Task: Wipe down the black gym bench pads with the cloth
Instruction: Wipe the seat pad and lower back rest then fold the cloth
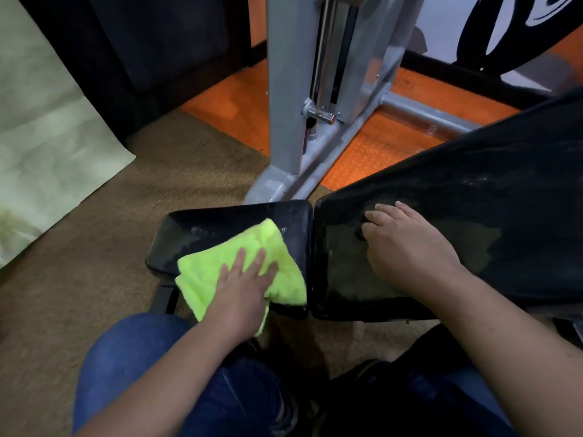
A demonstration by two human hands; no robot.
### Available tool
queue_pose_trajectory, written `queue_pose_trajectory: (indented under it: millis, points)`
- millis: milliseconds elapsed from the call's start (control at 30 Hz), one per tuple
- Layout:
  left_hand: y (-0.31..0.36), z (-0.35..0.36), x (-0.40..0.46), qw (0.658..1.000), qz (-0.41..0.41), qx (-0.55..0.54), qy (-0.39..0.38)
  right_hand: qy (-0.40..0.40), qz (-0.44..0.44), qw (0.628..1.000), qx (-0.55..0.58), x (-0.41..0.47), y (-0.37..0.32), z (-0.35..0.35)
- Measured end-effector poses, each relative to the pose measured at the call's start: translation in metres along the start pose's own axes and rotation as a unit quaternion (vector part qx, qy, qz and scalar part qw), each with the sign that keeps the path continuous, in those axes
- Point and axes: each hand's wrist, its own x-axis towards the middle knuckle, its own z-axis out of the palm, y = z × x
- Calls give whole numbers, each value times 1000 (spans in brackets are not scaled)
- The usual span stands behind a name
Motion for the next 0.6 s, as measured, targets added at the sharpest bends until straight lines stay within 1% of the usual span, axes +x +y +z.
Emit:
queue_pose_trajectory:
  millis: [67, 100, 167, 233, 267, 367, 400, 467, 533, 600]
  points:
    - [-2, 5, -10, 998, 56, 24, -24, -2, 3, 1000, 0, 0, 1, 1]
    - [-8, 3, -12, 997, 66, 13, -32, -5, 5, 1000, 2, -1, 0, 0]
    - [-19, -3, -4, 999, 47, -9, -23, -4, 10, 1000, 9, 1, -1, 0]
    - [-9, -5, 4, 1000, 22, -13, -10, 0, 12, 1000, 7, 5, -6, 1]
    - [1, -5, 4, 999, 31, -7, -9, -2, 11, 1000, 2, 8, -12, 2]
    - [6, 3, -8, 993, 105, 28, -41, -9, -18, 1000, -2, 13, -33, 10]
    - [-3, 0, -8, 992, 110, 22, -52, -12, -34, 999, 7, 13, -37, 13]
    - [-20, -8, 3, 996, 82, 1, -40, -25, -54, 998, 23, 10, -40, 17]
    - [-17, -15, 17, 999, 39, -13, -4, -38, -58, 997, 17, 7, -36, 21]
    - [-1, -13, 19, 999, 44, 2, -1, -37, -61, 997, 3, 6, -34, 23]
